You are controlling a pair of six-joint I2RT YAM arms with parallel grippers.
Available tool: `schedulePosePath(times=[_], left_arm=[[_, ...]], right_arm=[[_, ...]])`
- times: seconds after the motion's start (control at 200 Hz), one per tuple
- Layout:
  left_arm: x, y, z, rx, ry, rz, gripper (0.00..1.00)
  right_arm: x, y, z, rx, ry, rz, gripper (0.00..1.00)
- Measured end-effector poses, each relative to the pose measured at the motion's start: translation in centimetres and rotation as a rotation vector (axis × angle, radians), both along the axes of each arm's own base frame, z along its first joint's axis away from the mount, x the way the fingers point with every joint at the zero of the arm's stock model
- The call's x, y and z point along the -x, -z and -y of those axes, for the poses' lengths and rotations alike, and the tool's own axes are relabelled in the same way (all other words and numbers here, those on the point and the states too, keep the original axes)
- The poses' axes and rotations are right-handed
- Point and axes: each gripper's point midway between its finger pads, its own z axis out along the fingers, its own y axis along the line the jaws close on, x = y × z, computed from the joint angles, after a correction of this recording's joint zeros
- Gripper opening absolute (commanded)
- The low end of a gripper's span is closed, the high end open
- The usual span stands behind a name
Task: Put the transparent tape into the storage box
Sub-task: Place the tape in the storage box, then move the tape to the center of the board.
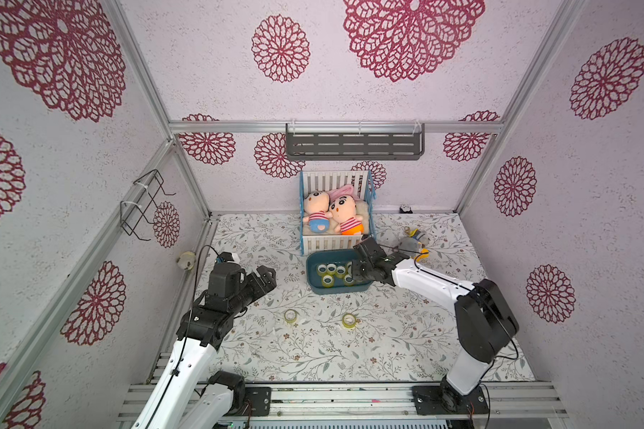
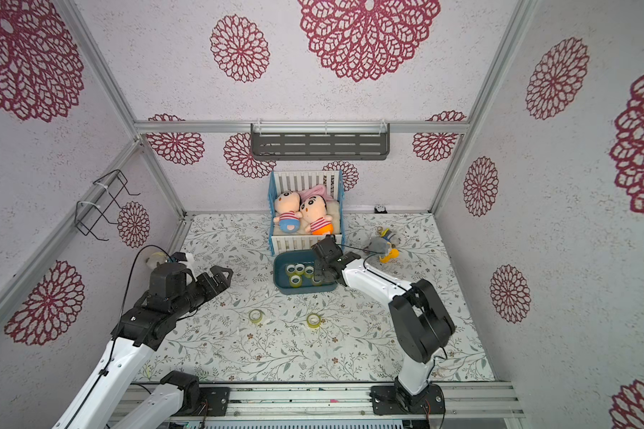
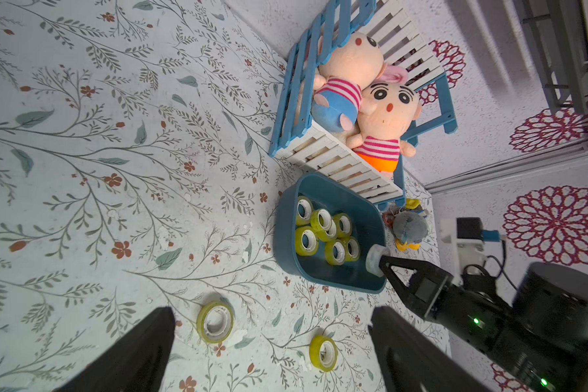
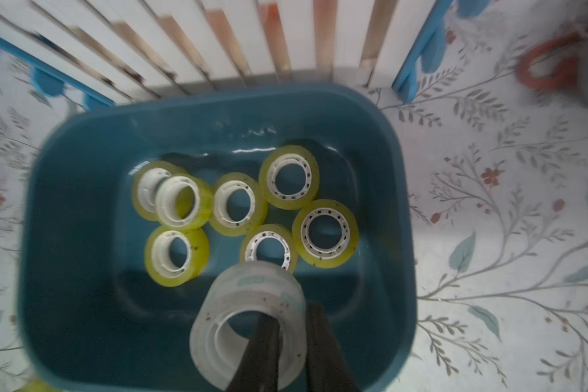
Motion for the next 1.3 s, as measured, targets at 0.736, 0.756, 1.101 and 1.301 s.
schedulePosePath(times=[0.736, 0.756, 1.101, 1.301], left_arm=[[1.3, 6.6, 2.8, 0.122, 0.076, -0.237, 0.97], [1.3, 6.6, 2.9, 0.125, 0.078, -0.239, 0.97], [2.9, 10.3, 6.5, 0.061, 0.182, -0.376, 0.97], [3.8, 11.1, 7.2, -0.019, 0.217, -0.438, 0.97]], right_arm=[[-0.9, -3.3, 0.0, -0.031, -0.054, 0.05, 0.64], [-0.6, -3.9, 0.0, -0.045, -0.058, 0.06, 0.64], [7.4, -7.9, 2.6, -0.251, -0.105, 0.174, 0.64], [12.0, -4.5, 4.2, -0.299, -0.089, 0.108, 0.64]])
